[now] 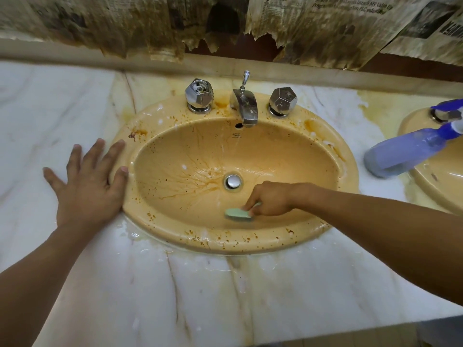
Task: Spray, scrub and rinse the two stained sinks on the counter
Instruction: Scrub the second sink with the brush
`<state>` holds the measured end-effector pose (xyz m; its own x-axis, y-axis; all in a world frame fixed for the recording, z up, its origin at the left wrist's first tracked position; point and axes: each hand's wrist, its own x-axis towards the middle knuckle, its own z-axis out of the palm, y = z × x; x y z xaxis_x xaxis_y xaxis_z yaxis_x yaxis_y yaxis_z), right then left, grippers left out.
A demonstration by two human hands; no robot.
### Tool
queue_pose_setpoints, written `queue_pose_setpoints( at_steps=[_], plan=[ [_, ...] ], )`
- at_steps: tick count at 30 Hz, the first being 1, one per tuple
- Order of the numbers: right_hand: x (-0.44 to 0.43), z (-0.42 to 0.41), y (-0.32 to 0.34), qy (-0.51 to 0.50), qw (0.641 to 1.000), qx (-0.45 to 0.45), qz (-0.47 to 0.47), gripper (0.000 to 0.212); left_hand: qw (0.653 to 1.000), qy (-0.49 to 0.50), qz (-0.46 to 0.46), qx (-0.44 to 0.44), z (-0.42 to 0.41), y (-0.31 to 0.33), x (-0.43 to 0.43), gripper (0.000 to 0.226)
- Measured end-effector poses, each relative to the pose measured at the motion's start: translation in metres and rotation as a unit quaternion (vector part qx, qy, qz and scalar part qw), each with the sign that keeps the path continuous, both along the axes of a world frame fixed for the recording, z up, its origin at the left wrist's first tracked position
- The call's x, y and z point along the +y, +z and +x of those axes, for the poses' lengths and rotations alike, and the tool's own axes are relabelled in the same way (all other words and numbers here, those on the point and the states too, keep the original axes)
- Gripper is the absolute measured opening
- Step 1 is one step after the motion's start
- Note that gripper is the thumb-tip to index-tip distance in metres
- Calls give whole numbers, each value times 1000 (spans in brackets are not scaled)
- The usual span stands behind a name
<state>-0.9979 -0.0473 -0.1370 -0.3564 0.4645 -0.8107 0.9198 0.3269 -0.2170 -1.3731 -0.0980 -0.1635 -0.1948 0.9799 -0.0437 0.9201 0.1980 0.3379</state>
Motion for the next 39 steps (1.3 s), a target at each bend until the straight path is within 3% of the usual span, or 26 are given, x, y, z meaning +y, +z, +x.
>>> queue_pose_setpoints(
  at_steps=[3,6,10,14,18,24,27,29,31,33,36,39],
  plan=[
    [15,6,7,36,998,-36,-32,34,1000,4,0,0,1,-1,-1,56],
    [31,22,2,42,995,-79,45,37,1000,4,1,0,2,0,0,56],
    [20,10,-22,26,990,-48,134,40,1000,3,3,2,1,0,0,56],
    [9,19,-13,-4,1000,-7,7,39,1000,0,7,-3,2,0,0,56],
    [14,28,-1,9,998,-53,39,38,1000,2,4,-3,2,1,1,56],
    [-6,-7,8,-42,995,76,-53,33,1000,4,4,-2,1,0,0,57],
    [17,33,36,-43,993,-9,-107,23,1000,4,4,-8,1,1,0,57],
    [30,59,40,14,991,-110,-73,25,1000,4,6,-7,2,1,-1,57],
    [31,61,28,55,987,-149,6,29,1000,4,6,-9,2,1,-1,57],
    [20,40,5,34,994,-91,57,35,1000,6,4,-10,2,2,-1,56],
    [-1,-3,-17,15,999,11,49,39,1000,7,1,-4,3,3,-1,57],
    [12,-14,-19,51,996,-18,70,39,1000,8,-1,-5,2,3,-1,58]
  ],
)
